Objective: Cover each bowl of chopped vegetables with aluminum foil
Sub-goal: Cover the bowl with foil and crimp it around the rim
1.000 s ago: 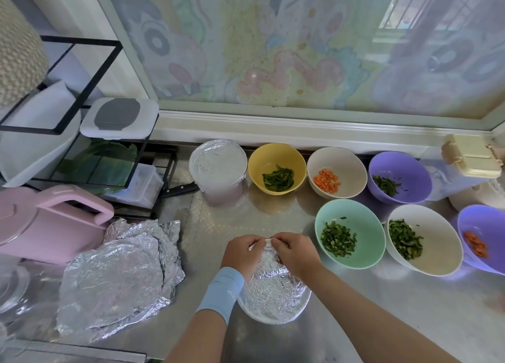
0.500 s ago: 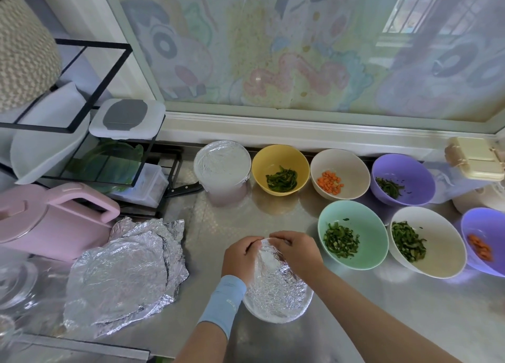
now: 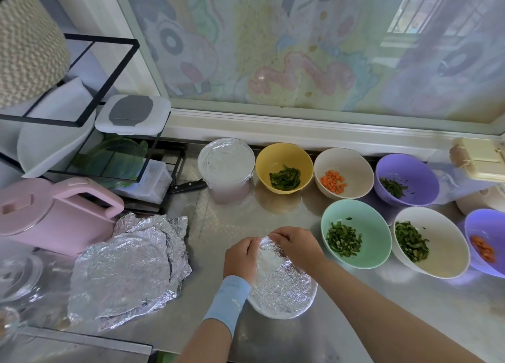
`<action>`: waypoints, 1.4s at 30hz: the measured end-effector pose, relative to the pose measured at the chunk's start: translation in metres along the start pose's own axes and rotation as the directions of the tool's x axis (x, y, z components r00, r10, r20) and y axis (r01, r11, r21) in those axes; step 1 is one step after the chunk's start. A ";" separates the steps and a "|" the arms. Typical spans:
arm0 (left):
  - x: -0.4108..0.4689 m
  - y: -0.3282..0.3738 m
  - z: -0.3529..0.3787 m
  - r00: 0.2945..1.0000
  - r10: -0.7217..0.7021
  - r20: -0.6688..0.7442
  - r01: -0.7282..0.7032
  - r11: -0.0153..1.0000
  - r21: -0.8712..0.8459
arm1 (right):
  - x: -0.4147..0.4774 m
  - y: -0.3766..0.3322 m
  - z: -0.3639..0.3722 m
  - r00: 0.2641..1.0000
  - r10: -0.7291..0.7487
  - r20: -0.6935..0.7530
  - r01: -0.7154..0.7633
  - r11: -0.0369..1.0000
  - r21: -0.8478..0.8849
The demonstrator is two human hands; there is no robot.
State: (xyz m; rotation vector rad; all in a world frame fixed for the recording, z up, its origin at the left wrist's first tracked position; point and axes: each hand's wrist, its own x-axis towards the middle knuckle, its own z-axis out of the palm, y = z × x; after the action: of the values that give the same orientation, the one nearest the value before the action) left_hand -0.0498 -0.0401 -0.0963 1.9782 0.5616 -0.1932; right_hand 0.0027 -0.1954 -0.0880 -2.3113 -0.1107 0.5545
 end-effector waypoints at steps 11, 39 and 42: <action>0.004 0.020 -0.004 0.988 0.137 0.066 -0.136 0.991 -0.010 | -0.012 0.004 0.004 0.993 0.043 -0.110 -0.031 0.993 0.112; 0.021 0.015 0.002 0.988 0.059 0.146 -0.074 0.992 0.105 | -0.006 0.009 0.003 0.994 0.063 -0.086 -0.046 0.982 0.181; 0.021 0.017 0.000 0.987 0.021 0.161 -0.031 0.998 0.061 | -0.003 0.008 0.002 0.996 0.065 -0.057 -0.051 0.973 0.224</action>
State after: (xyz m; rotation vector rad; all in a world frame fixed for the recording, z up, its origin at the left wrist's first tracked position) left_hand -0.0235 -0.0400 -0.0910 2.0088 0.4296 -0.3540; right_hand -0.0015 -0.2008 -0.0934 -2.1168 0.0480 0.4950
